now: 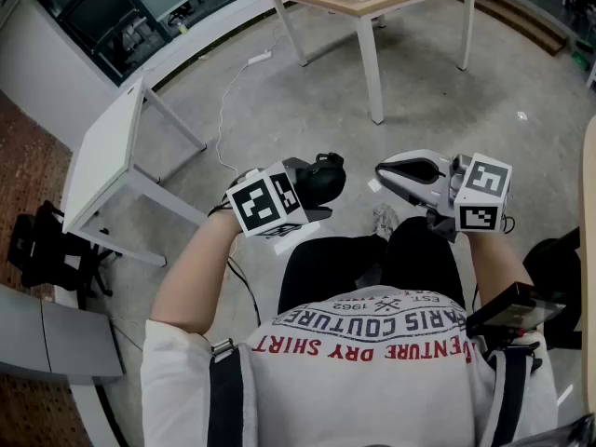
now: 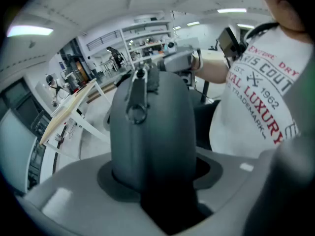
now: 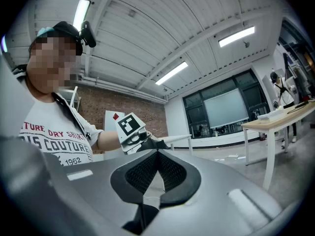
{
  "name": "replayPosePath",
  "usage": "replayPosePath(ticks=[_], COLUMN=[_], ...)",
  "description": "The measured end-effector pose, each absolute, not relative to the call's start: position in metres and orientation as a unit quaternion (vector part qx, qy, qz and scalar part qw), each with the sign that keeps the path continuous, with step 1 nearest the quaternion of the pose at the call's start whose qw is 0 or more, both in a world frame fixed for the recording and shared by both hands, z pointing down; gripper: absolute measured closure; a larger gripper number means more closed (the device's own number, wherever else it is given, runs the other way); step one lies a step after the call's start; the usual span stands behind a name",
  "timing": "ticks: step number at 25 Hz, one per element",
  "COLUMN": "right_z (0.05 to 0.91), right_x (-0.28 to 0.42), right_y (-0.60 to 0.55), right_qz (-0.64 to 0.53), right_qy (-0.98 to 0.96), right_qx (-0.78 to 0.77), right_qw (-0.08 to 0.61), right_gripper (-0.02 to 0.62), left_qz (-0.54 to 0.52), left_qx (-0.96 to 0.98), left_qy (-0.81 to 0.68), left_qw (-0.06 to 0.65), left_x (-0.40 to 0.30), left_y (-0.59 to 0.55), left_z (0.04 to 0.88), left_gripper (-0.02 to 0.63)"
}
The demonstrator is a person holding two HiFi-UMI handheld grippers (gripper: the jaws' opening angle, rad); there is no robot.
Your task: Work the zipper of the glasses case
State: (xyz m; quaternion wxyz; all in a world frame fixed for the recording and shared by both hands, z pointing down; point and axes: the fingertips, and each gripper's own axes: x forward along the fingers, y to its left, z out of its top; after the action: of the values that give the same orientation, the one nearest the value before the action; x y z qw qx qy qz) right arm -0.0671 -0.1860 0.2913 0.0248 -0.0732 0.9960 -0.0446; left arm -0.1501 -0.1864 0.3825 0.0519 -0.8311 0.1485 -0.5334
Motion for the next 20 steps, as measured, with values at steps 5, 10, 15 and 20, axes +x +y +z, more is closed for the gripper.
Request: replayPosePath(ticks=[5, 10, 15, 20], right_z=[0.286, 0.293, 0.292, 0.289], right_x=[-0.066, -0.07, -0.073, -0.086], right_y=[-0.183, -0.173, -0.168, -0.162], right_qz=[-0.005, 0.007, 0.017, 0.049], right_qy=[0.997, 0.998, 0.999, 0.997], right_qx=[-0.073, -0.057, -0.048, -0.037], right_qw=[0.008, -0.005, -0.014, -0.046], right_gripper=[0.598, 0.552, 0.528, 0.502], left_qz=[-0.61, -0.63, -0.648, -0.677], left_qx=[-0.782, -0.769, -0.753, -0.726], left_qy=[0.094, 0.07, 0.056, 0.042], left_qw=[0.086, 0.087, 0.096, 0.114], left_x=[-0.148, -0.146, -0.145, -0.142], left_y=[-0.18, -0.175, -0.172, -0.171], left_z=[0.396, 0.403, 0.407, 0.408], left_gripper=[0.359, 0.359, 0.359, 0.359])
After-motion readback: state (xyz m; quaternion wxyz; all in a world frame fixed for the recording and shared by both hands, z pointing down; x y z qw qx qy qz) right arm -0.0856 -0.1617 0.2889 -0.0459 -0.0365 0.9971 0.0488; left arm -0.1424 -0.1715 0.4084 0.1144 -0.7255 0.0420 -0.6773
